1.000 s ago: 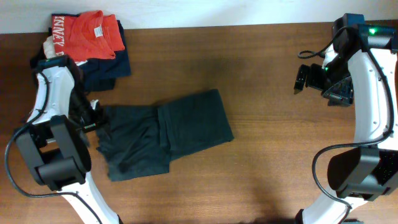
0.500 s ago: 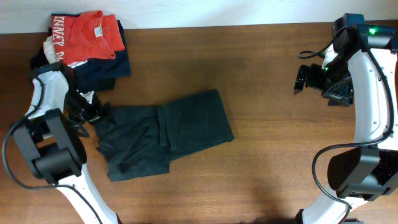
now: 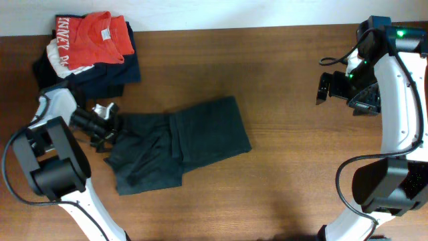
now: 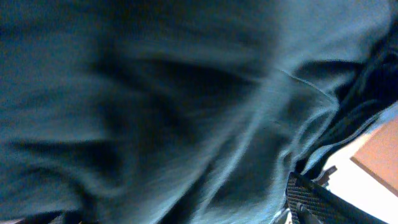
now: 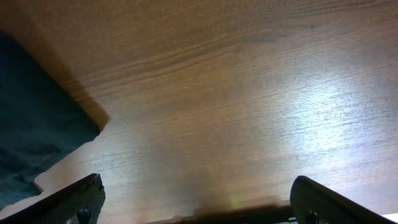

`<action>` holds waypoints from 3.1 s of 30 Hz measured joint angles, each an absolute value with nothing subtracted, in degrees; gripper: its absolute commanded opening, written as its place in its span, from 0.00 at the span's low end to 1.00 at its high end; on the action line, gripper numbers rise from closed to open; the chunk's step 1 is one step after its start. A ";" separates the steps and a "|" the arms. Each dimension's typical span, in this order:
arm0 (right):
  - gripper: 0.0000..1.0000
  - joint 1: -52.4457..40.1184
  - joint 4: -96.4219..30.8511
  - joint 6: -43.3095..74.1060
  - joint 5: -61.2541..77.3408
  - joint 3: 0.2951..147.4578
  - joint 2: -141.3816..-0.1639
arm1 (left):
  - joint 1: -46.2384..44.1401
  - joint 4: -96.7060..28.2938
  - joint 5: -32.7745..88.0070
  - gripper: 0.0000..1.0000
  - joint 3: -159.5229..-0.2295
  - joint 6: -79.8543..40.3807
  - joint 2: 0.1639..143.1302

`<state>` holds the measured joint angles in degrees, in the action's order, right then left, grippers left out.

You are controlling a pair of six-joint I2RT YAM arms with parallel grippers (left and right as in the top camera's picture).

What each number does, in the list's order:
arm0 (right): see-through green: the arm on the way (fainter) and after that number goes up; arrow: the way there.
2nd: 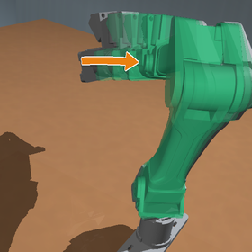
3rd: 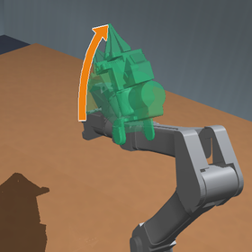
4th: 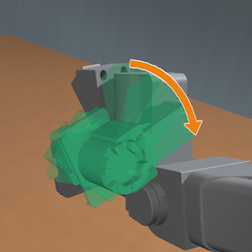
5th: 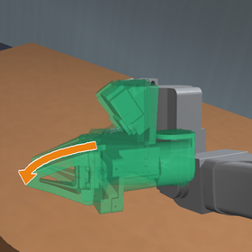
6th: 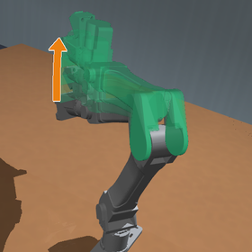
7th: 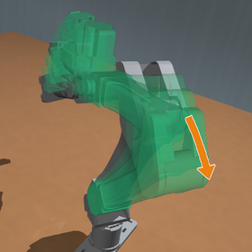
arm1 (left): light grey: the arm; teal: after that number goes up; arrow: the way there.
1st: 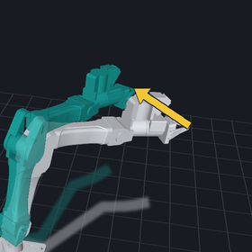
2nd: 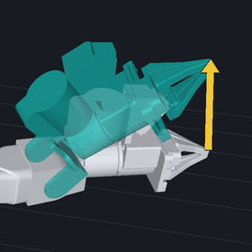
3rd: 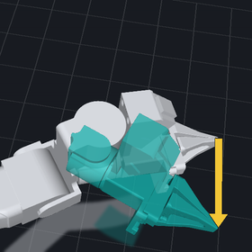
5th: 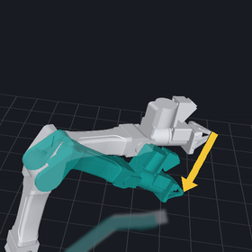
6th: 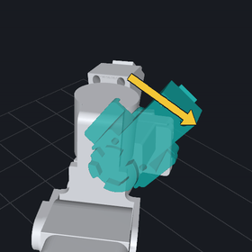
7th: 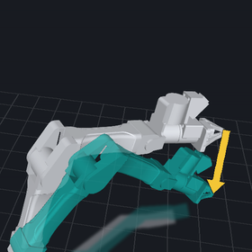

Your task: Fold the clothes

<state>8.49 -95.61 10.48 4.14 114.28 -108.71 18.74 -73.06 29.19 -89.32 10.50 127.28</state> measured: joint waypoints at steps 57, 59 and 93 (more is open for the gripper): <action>0.99 8.49 -96.66 10.46 6.74 114.28 -108.71 | -19.31 -96.66 18.76 0.82 -132.62 -6.33 131.81; 0.99 8.49 -96.64 10.44 6.74 114.28 -108.71 | -14.06 -96.64 16.47 0.82 -133.21 -6.04 129.69; 0.99 8.49 -97.06 10.35 6.96 114.28 -108.71 | -22.13 -96.77 20.23 0.01 -124.38 -4.38 122.67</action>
